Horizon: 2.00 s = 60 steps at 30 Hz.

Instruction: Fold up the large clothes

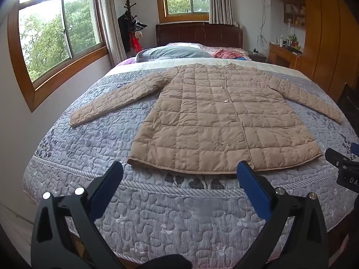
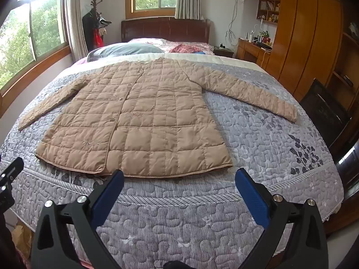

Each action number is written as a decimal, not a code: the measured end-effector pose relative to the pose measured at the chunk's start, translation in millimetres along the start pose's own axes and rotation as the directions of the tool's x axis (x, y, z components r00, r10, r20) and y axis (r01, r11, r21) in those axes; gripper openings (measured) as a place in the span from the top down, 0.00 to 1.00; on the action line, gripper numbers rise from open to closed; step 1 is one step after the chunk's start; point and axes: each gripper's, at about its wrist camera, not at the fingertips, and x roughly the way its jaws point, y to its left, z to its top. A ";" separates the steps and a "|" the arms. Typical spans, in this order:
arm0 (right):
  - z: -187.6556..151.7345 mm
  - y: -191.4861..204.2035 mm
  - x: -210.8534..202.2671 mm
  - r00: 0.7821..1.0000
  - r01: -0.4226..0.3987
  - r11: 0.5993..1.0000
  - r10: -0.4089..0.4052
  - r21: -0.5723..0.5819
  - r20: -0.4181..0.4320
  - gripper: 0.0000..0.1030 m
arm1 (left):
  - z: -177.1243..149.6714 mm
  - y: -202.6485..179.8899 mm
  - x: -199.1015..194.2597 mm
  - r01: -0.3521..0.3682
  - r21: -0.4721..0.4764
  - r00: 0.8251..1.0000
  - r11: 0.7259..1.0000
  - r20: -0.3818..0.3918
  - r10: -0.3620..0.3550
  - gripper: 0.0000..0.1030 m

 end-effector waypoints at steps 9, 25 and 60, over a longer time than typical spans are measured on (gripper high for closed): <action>0.1 0.1 0.8 1.000 0.005 1.000 -0.005 -0.002 0.001 0.04 | -0.1 -0.3 -0.6 -0.002 -0.001 1.000 1.000 0.003 0.002 0.03; -0.9 0.8 1.4 1.000 0.003 1.000 -0.003 -0.001 0.001 0.04 | 0.7 1.9 -1.4 -0.001 0.002 1.000 1.000 0.003 0.001 0.03; 0.7 5.8 5.6 1.000 -0.002 1.000 0.002 -0.001 -0.004 0.04 | -0.8 -1.8 4.3 -0.001 0.006 1.000 1.000 -0.011 0.001 0.03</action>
